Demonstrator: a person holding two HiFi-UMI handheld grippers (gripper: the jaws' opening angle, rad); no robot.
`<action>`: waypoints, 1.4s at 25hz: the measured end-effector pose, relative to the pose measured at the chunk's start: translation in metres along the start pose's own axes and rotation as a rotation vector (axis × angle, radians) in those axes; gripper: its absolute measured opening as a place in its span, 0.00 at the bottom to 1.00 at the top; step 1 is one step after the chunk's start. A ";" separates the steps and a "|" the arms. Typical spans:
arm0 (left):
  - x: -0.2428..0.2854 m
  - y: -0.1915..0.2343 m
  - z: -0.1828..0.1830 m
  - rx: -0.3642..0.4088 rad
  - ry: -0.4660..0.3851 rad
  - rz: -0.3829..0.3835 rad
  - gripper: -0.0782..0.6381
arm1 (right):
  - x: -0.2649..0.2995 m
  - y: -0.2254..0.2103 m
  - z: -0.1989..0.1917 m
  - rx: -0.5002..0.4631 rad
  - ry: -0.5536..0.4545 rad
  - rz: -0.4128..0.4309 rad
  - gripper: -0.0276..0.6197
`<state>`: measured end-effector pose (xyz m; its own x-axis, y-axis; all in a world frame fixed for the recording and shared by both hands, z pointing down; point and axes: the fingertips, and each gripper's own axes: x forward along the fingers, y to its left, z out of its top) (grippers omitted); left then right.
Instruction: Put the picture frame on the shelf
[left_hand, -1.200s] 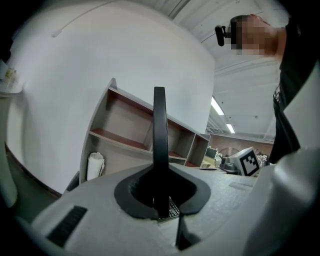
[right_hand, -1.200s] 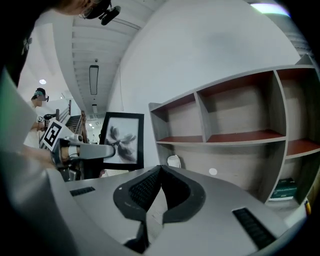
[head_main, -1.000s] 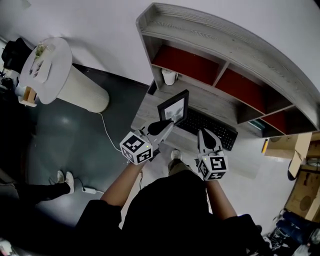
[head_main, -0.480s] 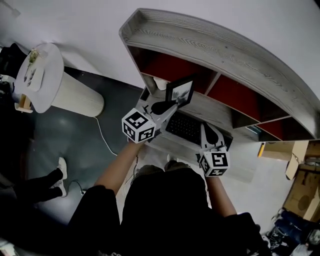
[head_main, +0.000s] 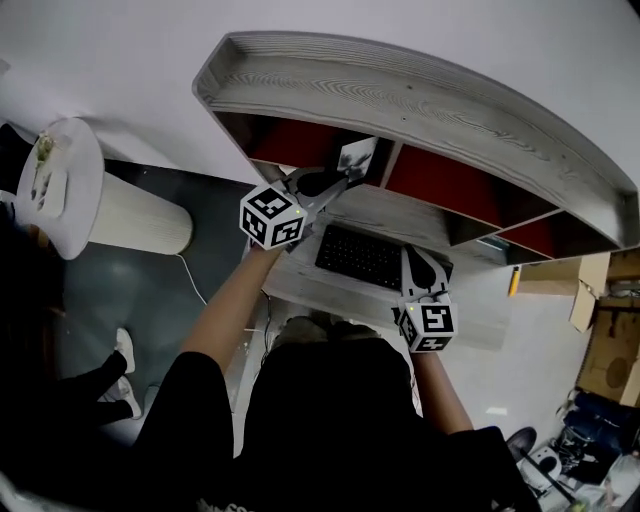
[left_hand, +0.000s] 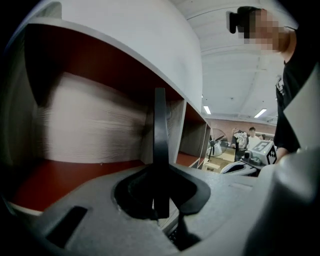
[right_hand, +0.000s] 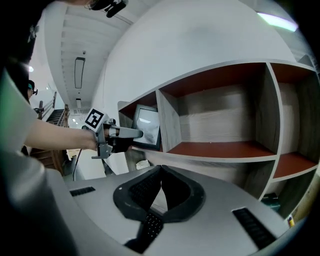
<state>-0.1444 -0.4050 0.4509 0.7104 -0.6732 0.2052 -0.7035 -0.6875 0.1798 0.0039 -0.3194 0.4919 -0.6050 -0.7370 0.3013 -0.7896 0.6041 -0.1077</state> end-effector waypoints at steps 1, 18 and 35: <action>0.005 0.004 0.002 -0.007 0.007 -0.005 0.17 | -0.004 -0.004 -0.003 0.006 0.006 -0.015 0.06; 0.044 0.053 -0.003 -0.051 0.215 0.048 0.18 | -0.044 -0.009 -0.017 0.099 0.007 -0.182 0.06; 0.058 0.092 0.001 0.022 0.298 0.119 0.36 | -0.056 -0.003 -0.013 0.171 -0.040 -0.254 0.06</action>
<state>-0.1685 -0.5077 0.4781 0.5835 -0.6423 0.4970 -0.7786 -0.6164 0.1176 0.0416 -0.2762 0.4881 -0.3868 -0.8713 0.3021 -0.9199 0.3417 -0.1923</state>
